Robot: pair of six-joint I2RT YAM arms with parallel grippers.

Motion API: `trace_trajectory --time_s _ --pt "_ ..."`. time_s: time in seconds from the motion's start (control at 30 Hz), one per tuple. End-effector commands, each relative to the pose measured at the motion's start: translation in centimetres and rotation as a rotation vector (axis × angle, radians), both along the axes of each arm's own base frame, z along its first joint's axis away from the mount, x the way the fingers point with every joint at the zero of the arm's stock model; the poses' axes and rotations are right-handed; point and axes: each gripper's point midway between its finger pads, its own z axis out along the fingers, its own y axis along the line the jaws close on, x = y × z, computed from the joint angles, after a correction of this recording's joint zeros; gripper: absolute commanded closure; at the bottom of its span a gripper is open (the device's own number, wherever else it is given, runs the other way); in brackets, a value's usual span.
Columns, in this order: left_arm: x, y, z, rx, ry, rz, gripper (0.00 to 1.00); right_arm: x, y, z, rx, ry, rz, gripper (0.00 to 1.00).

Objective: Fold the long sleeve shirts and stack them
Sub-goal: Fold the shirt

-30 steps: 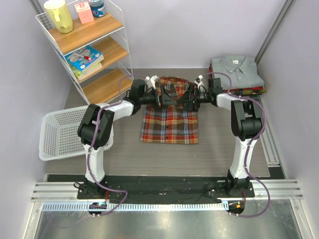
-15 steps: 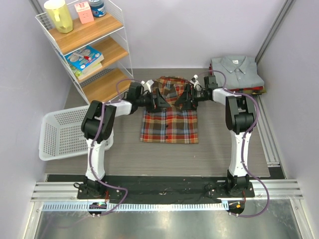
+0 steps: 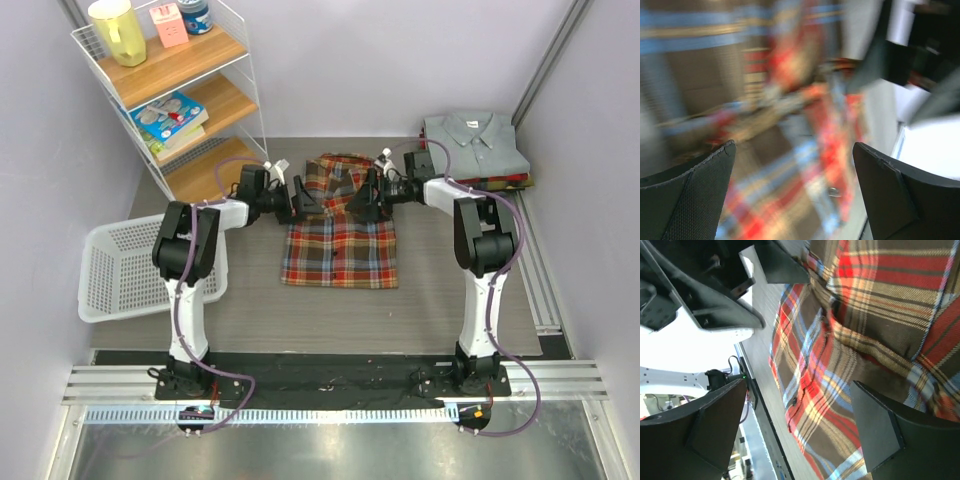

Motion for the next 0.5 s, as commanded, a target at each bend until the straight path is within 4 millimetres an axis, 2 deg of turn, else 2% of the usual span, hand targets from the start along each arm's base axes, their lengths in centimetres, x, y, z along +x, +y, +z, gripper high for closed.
trace_trajectory --time_s 0.0,0.03,0.1,0.13,0.2,0.23,0.27,0.3,0.33,0.4,0.43,0.47 --pt "1.5 1.6 -2.9 0.019 0.07 0.059 0.0 0.4 -0.6 -3.6 -0.026 0.039 -0.018 0.11" --pt "1.3 1.6 -3.1 0.023 0.069 0.052 0.0 1.0 -1.0 -4.2 -0.054 -0.001 -0.009 0.12" --pt "0.5 1.7 -3.1 0.022 0.077 0.037 0.01 0.4 -1.4 -5.8 -0.091 0.054 0.005 0.18" --pt "0.3 1.8 -1.9 0.016 0.053 0.03 0.03 0.2 -1.5 -6.2 -0.1 0.059 0.013 0.2" --pt "-0.5 2.1 -0.5 0.045 -0.009 -0.003 0.03 -0.2 -1.7 -5.8 -0.102 0.053 0.024 0.25" --pt "-1.5 2.5 -0.2 0.069 0.0 -0.018 0.03 -0.3 -1.8 -4.4 -0.102 0.017 0.031 0.25" --pt "-1.8 2.9 2.5 0.104 -0.12 -0.061 0.03 -0.4 -2.2 -3.7 -0.114 -0.009 0.037 0.25" --pt "-2.2 3.3 3.2 0.137 -0.153 -0.077 0.03 -0.2 -2.7 -3.0 -0.123 -0.032 0.032 0.25" --pt "-2.8 3.8 4.1 0.176 -0.194 -0.101 0.03 0.4 -3.3 -1.2 -0.136 -0.086 0.02 0.25" --pt "-4.4 5.3 6.0 0.286 -0.291 -0.165 0.03 0.5 -4.9 -0.7 -0.204 -0.126 0.03 0.27" --pt "-4.7 5.9 6.4 0.332 -0.324 -0.178 0.01 1.4 -5.7 0.4 -0.219 -0.165 0.024 0.28" --pt "-5.8 6.7 7.4 0.374 -0.346 -0.199 0.0 0.7 -5.9 1.0 -0.231 -0.152 0.04 0.28"
